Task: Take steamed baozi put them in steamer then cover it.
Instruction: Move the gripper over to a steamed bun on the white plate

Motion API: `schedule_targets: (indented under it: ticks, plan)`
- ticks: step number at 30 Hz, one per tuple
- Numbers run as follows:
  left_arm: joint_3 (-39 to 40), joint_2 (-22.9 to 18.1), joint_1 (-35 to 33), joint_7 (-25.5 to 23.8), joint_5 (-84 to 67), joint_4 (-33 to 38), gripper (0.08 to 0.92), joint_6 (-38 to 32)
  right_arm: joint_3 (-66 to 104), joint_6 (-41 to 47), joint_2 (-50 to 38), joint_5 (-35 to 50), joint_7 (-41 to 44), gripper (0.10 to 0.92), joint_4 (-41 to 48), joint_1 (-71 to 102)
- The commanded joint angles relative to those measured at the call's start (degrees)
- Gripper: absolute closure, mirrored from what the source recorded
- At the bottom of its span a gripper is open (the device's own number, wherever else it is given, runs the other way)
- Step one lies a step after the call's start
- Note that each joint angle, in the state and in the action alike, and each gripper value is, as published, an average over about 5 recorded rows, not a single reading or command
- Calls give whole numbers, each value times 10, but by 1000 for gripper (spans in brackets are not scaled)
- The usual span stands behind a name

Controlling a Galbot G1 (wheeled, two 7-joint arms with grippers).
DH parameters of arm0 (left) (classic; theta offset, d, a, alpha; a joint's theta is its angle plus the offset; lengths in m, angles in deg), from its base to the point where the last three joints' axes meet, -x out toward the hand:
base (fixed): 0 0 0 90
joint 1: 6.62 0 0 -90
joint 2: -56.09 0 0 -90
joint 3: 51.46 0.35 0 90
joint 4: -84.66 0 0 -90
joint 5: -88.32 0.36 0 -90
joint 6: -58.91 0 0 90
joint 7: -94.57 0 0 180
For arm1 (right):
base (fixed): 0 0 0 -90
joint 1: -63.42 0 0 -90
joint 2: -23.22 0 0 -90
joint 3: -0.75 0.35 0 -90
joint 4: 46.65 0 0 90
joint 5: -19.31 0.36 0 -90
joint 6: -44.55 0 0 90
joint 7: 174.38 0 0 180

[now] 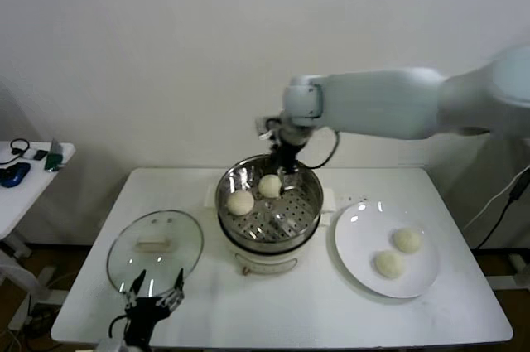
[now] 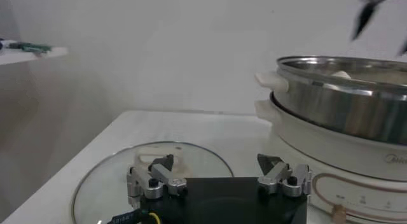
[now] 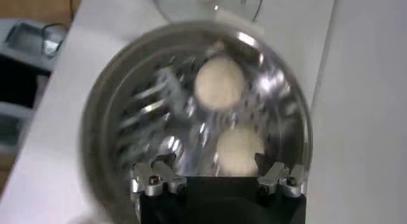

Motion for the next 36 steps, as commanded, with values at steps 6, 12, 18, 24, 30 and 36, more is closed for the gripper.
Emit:
schedule_targets:
  ticks: [6, 12, 18, 24, 30, 36]
  plan:
    - [3, -5, 0, -2, 8, 4, 177, 9, -147, -15, -296, -197, -15, 203, -152, -15]
    - [3, -15, -4, -2, 13, 4, 177, 8, -58, 6, -315, -241, -46, 203, -113, 121]
    - [0, -18, -12, -1, 14, 1, 177, 4, 23, 13, -312, -277, -57, 203, -66, 235]
    - [0, -21, -17, 0, 16, -3, 177, 1, 66, 16, -300, -293, -63, 203, -33, 301]
    - [3, -23, -18, 0, 20, -5, 177, -1, 107, 18, -295, -318, -77, 203, -12, 346]
    - [3, -22, -19, 1, 21, -7, 177, -3, 171, 21, -278, -326, -98, 203, 20, 389]
